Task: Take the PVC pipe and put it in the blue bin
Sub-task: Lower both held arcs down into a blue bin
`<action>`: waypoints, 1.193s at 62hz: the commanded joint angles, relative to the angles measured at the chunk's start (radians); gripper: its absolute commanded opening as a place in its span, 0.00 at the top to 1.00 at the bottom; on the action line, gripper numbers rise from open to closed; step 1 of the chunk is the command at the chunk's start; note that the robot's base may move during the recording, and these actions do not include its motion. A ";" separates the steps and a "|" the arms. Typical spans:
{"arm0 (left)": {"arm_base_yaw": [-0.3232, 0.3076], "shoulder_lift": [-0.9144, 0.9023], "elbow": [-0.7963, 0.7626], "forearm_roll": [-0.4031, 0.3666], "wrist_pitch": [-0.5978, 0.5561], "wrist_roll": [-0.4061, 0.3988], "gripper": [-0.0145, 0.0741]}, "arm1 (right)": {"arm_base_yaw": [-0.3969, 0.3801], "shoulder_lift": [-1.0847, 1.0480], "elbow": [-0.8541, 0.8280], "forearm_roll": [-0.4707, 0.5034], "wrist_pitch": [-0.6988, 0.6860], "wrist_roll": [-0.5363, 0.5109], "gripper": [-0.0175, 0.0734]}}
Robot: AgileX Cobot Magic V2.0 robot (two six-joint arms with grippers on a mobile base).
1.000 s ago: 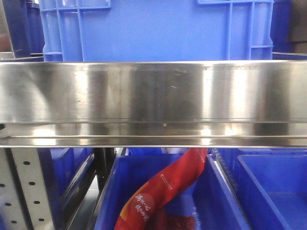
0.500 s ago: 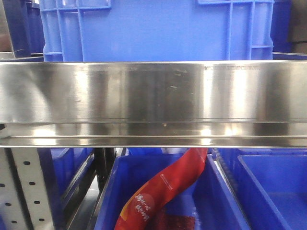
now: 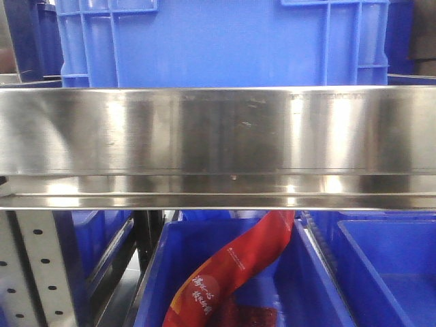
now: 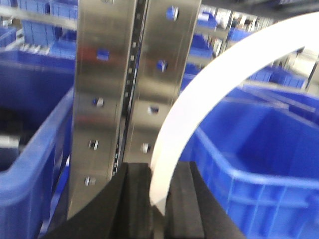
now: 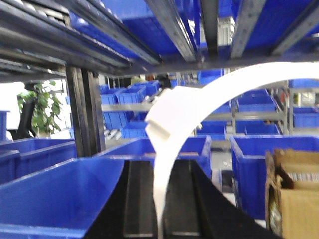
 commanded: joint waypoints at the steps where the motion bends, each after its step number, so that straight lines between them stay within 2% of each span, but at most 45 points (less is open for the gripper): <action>1: 0.005 0.001 -0.001 -0.003 -0.091 -0.007 0.96 | -0.003 0.000 0.002 -0.007 -0.073 -0.010 0.99; 9: -0.002 0.050 -0.020 -0.034 -0.166 -0.007 0.96 | 0.002 0.029 -0.003 0.006 -0.160 -0.010 0.99; 15: -0.052 0.124 -0.075 -0.042 -0.161 -0.007 0.96 | 0.025 0.090 -0.035 0.006 -0.142 -0.010 0.99; 22: -0.189 0.232 -0.164 -0.042 -0.161 0.021 0.96 | 0.082 0.198 -0.092 0.006 -0.135 -0.010 0.99; 29: -0.342 0.363 -0.269 0.003 -0.161 0.051 0.96 | 0.163 0.323 -0.167 -0.003 -0.135 -0.010 0.99; 37: -0.439 0.553 -0.409 0.025 -0.135 0.051 0.96 | 0.275 0.485 -0.267 -0.106 -0.074 -0.010 0.99; 42: -0.444 0.652 -0.507 0.025 -0.092 0.051 0.96 | 0.326 0.567 -0.311 -0.163 -0.064 -0.010 0.99; 48: -0.436 0.762 -0.617 0.028 -0.023 0.051 0.96 | 0.366 0.644 -0.346 -0.164 -0.064 -0.010 0.99; 59: -0.390 0.895 -0.778 0.028 0.122 0.051 0.96 | 0.385 0.685 -0.350 -0.164 -0.051 -0.010 0.99; 67: -0.384 0.933 -0.807 0.028 0.083 0.051 0.96 | 0.378 0.689 -0.370 -0.134 -0.044 -0.010 0.99; 74: -0.384 0.954 -0.807 0.028 0.030 0.050 0.96 | 0.369 0.724 -0.440 -0.094 0.070 -0.010 0.99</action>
